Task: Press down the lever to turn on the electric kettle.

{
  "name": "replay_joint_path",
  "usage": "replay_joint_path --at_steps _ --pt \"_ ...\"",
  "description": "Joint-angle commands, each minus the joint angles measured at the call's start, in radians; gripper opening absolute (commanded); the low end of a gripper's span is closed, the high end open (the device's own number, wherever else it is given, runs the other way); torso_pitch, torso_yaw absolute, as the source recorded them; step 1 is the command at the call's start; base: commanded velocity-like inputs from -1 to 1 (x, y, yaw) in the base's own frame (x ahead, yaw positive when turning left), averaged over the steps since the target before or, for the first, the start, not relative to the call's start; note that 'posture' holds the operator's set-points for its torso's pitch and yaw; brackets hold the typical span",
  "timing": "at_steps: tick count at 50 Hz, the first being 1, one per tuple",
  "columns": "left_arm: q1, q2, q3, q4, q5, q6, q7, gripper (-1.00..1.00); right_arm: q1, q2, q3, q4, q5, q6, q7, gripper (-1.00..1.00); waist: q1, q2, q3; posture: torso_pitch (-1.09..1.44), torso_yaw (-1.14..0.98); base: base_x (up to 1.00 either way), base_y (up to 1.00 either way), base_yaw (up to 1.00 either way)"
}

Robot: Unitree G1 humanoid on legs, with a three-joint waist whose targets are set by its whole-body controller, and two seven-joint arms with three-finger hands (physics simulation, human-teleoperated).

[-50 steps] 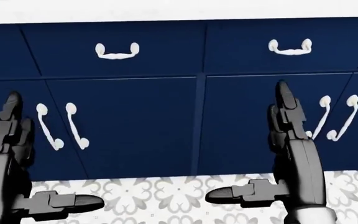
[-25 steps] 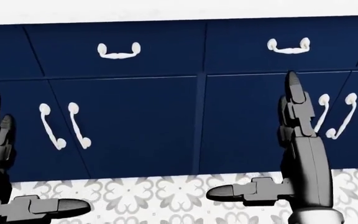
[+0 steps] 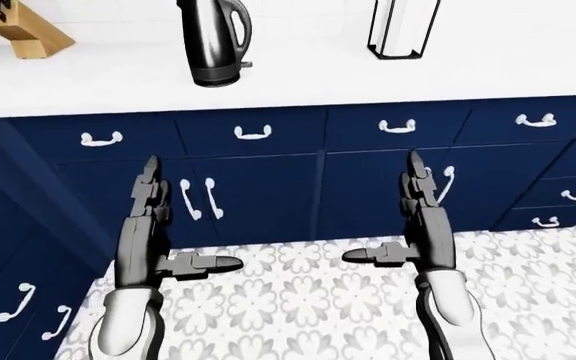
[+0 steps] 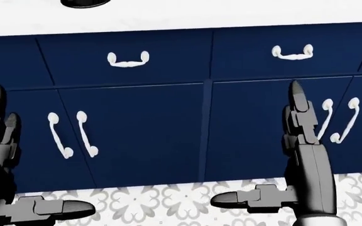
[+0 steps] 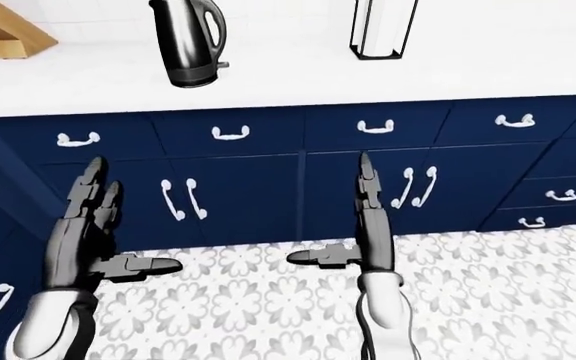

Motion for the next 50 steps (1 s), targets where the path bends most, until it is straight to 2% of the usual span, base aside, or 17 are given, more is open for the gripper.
replay_joint_path --at_steps 1,5,8,10,11,13,18,21,26,31,32,34,37,42,44,46,50 --pt "-0.018 0.008 0.014 -0.057 0.006 -0.029 0.008 1.0 -0.023 0.003 0.012 -0.04 0.01 -0.039 0.007 1.0 0.005 0.0 -0.017 0.0 0.0 0.0 0.39 0.0" --pt "-0.012 0.006 0.01 -0.049 0.014 -0.041 0.007 1.0 -0.018 0.003 0.013 -0.031 0.01 -0.054 0.007 1.0 0.004 0.013 -0.002 0.0 0.0 0.0 0.37 0.0" --pt "-0.009 0.004 0.008 -0.047 0.017 -0.045 0.007 1.0 -0.012 0.004 0.014 -0.029 0.008 -0.061 0.005 1.0 -0.001 0.081 0.003 0.0 0.0 0.0 0.28 0.0" --pt "-0.007 0.003 0.006 -0.045 0.019 -0.049 0.008 1.0 -0.009 0.004 0.014 -0.023 0.009 -0.068 0.004 1.0 0.004 0.166 -0.022 0.0 0.0 0.0 0.28 0.0" --pt "-0.007 0.002 0.004 -0.044 0.02 -0.051 0.009 1.0 -0.008 0.005 0.015 -0.022 0.009 -0.069 0.004 1.0 0.011 0.117 -0.012 0.0 0.0 0.0 0.27 0.0" --pt "-0.002 0.001 0.004 -0.041 0.021 -0.057 0.009 1.0 -0.005 0.004 0.019 -0.014 0.009 -0.072 0.008 1.0 0.015 0.114 -0.005 0.0 0.0 0.0 0.28 0.0" --pt "0.002 -0.001 0.003 -0.039 0.022 -0.062 0.009 1.0 0.002 0.005 0.024 -0.011 0.006 -0.083 0.009 1.0 0.024 0.056 -0.003 0.0 0.0 0.0 0.23 0.05" --pt "0.001 0.0 0.006 -0.038 0.021 -0.063 0.008 1.0 0.004 0.007 0.024 -0.008 0.004 -0.088 0.007 1.0 0.022 0.072 -0.006 0.0 0.0 0.0 0.0 0.28" --pt "0.01 -0.004 0.001 -0.035 0.024 -0.073 0.009 1.0 0.003 0.006 0.022 -0.002 0.011 -0.096 0.009 1.0 0.021 0.044 -0.002 0.0 0.0 0.0 0.0 0.28" --pt "0.015 -0.005 0.004 -0.034 0.024 -0.079 0.009 1.0 0.007 0.006 0.023 0.004 0.018 -0.108 0.012 1.0 0.018 -0.037 -0.01 0.0 0.0 0.0 0.0 0.28" --pt "0.016 -0.006 0.002 -0.032 0.026 -0.082 0.009 1.0 0.007 0.007 0.022 0.005 0.018 -0.109 0.011 1.0 0.009 0.007 -0.003 0.0 0.0 0.0 0.0 0.27" --pt "0.017 -0.005 0.004 -0.028 0.025 -0.085 0.009 1.0 0.009 0.006 0.023 0.007 0.017 -0.11 0.011 1.0 0.015 -0.013 -0.004 0.0 0.0 0.0 0.0 0.19" --pt "0.016 -0.006 0.004 -0.032 0.025 -0.082 0.009 1.0 0.01 0.006 0.023 0.01 0.019 -0.116 0.014 1.0 0.024 0.008 -0.008 0.0 0.0 0.0 0.0 0.24" --pt "0.013 -0.005 0.005 -0.024 0.025 -0.085 0.01 1.0 0.009 0.01 0.021 0.014 0.025 -0.128 0.008 1.0 0.002 0.055 0.003 0.0 0.0 0.0 0.0 0.19" --pt "0.012 -0.004 0.004 -0.025 0.025 -0.083 0.01 1.0 0.014 0.008 0.03 0.001 0.035 -0.14 0.021 1.0 -0.009 0.105 -0.014 0.0 0.0 0.0 0.0 0.0" --pt "0.014 -0.004 0.005 -0.029 0.025 -0.082 0.009 1.0 0.017 0.008 0.035 -0.019 0.035 -0.13 0.025 1.0 -0.007 0.078 -0.002 0.0 0.0 0.0 0.0 0.0" --pt "0.017 -0.005 0.006 -0.032 0.024 -0.083 0.007 1.0 0.022 0.007 0.038 -0.029 0.028 -0.137 0.029 1.0 0.002 0.054 -0.015 0.0 0.0 0.0 0.0 0.0"
